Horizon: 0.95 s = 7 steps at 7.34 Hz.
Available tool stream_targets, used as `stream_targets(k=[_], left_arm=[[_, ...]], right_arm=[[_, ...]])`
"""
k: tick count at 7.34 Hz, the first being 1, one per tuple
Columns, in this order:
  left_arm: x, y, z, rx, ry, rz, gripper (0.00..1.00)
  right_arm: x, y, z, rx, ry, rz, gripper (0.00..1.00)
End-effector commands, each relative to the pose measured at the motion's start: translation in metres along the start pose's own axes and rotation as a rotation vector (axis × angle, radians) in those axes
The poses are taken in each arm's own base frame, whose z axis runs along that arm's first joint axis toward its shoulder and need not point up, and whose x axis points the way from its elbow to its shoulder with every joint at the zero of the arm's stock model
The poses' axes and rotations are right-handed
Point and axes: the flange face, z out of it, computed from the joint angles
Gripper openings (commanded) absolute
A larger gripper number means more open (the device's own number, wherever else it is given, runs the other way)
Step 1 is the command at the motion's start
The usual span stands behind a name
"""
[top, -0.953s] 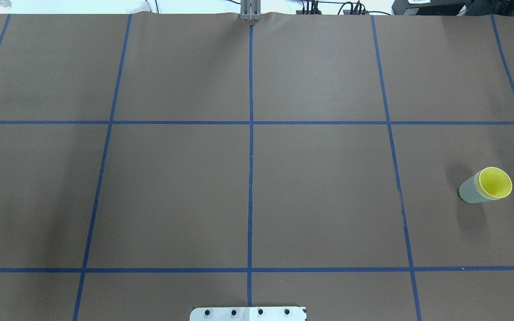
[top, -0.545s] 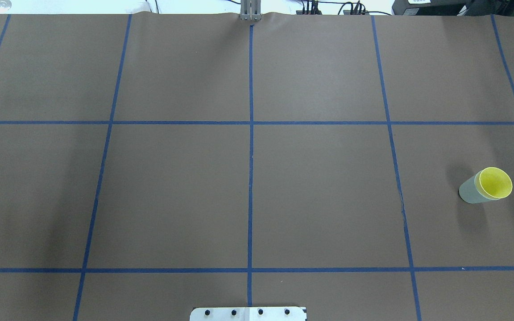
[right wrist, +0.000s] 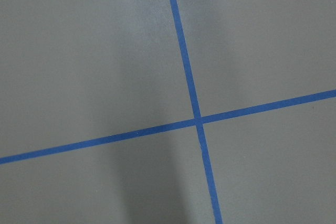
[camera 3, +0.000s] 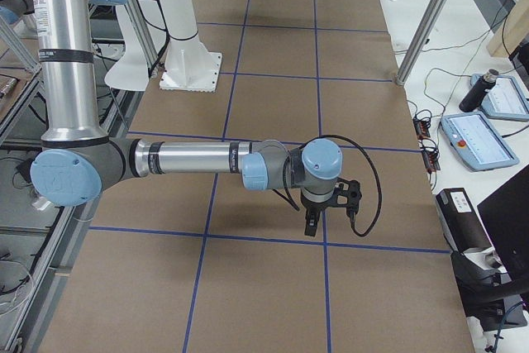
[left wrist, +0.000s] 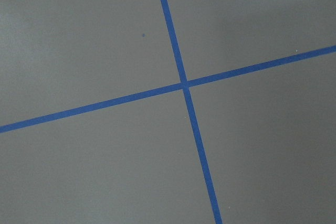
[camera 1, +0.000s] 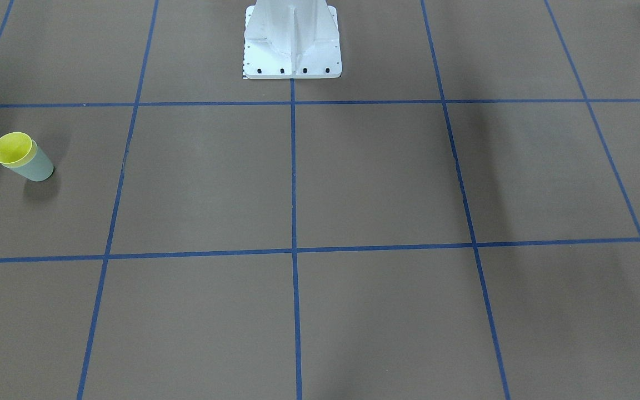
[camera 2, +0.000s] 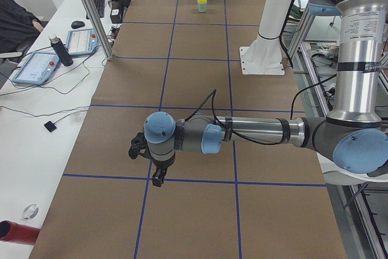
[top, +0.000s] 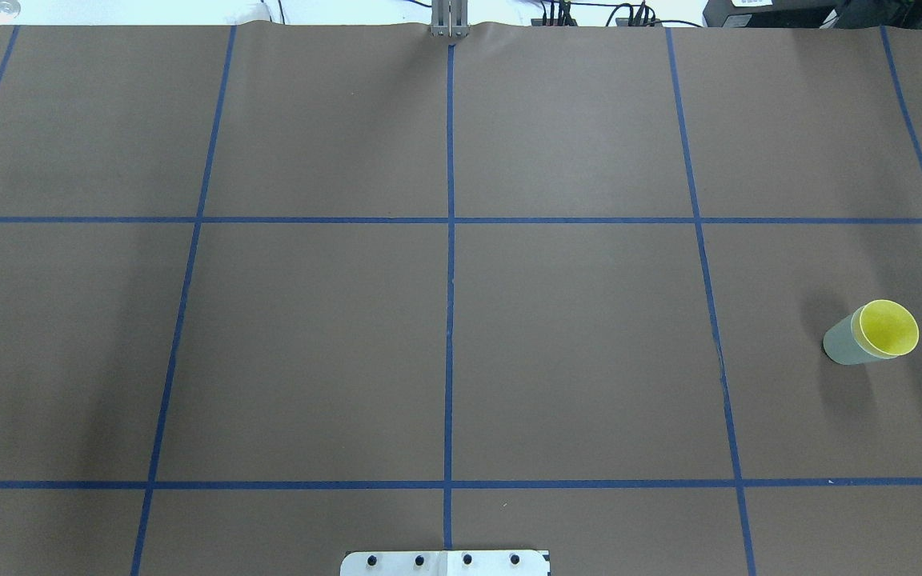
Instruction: Transfer and stack yellow cup on green cup
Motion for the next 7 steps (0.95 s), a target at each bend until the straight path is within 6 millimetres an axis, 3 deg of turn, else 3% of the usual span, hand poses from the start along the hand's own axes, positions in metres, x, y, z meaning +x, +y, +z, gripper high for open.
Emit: stream_targets(k=[1,2,4,7], left_arm=[[0.001,0.0,0.0,0.0,-0.001,0.002,1.0],[0.0,0.0,0.0,-0.001,-0.001,0.001,1.0],[-0.003,0.0,-0.002,-0.005,-0.039,0.006,1.0],[-0.002,-0.001,-0.002,-0.006,-0.039,0.006,1.0]], right_arm=[[0.006,0.012,-0.009,-0.026,0.034,-0.017,1.0],[0.01,0.022,-0.008,-0.022,0.058,-0.02,1.0],[-0.011,0.021,-0.028,0.019,0.069,-0.063,1.0],[-0.027,0.02,-0.014,-0.005,0.066,-0.092,1.0]])
